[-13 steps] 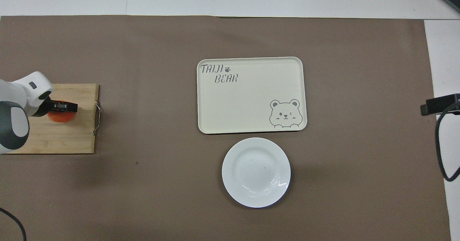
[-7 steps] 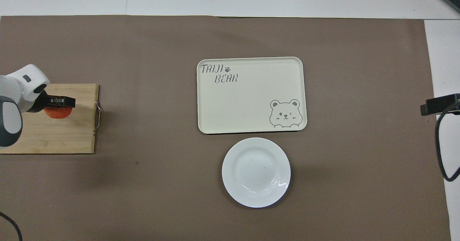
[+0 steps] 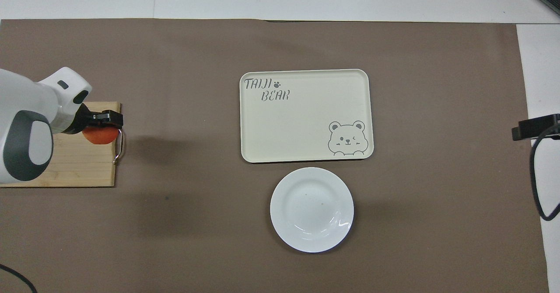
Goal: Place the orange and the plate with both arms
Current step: 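Grasp the orange with the left gripper and lift it, then carry the orange with the left gripper onto the white plate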
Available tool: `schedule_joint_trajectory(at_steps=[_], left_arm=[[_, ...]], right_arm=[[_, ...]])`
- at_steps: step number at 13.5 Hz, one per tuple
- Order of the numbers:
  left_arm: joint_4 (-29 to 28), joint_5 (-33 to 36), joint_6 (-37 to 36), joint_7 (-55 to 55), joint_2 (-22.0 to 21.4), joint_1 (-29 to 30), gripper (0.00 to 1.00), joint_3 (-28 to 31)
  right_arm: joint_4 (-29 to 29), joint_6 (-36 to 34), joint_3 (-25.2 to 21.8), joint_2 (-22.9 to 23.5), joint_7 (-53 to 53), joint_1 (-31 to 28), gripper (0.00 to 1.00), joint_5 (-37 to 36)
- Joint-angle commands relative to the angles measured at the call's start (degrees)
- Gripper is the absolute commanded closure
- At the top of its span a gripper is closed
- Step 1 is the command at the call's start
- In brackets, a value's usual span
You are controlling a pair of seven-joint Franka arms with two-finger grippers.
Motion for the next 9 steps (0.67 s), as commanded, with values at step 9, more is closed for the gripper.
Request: schedule_joint_trajectory(at_steps=[9], left_arm=[[-1.76,1.03,-0.92,-27.44,-3.00,-22.31,1.00,0.46]], right_arm=[[0.76,-1.20,0.07,0.04,-0.74,-0.41,0.00,1.12]])
